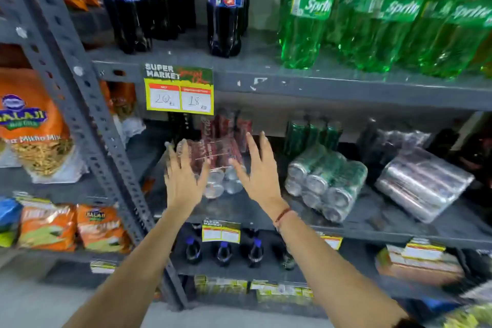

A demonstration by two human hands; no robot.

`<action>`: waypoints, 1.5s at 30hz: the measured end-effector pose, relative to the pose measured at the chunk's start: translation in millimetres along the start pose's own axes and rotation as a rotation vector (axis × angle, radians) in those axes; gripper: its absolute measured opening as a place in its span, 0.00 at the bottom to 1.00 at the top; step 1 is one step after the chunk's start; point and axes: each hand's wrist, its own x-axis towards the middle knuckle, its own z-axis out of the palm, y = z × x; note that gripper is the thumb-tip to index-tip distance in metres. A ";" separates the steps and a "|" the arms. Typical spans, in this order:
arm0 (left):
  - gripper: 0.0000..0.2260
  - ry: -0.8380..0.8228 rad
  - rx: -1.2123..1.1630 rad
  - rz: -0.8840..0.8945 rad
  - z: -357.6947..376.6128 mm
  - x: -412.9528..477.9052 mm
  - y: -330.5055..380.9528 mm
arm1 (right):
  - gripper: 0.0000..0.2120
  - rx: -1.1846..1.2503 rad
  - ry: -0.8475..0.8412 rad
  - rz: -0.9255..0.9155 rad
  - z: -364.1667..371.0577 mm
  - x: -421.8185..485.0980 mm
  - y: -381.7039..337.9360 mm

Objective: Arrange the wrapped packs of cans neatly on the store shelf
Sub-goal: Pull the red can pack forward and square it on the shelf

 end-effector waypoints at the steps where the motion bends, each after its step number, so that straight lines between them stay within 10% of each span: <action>1: 0.34 -0.062 -0.044 -0.082 4.1 10.8 -6.2 | 0.36 0.021 -0.113 0.075 7.7 11.4 4.8; 7: 0.38 -0.352 -0.190 -0.318 18.1 59.3 -35.4 | 0.50 0.299 -0.678 0.447 38.9 63.0 8.9; 13: 0.42 -0.239 -0.232 -0.307 30.3 58.6 -37.9 | 0.56 0.354 -0.789 0.492 49.7 71.6 25.5; 29: 0.44 -0.034 -0.103 0.126 40.7 -40.3 -42.6 | 0.50 0.378 -0.264 0.161 54.8 -43.9 54.5; 45: 0.44 -0.073 -0.223 -0.168 32.2 -85.7 6.6 | 0.35 0.462 -0.054 0.130 36.8 -37.1 62.2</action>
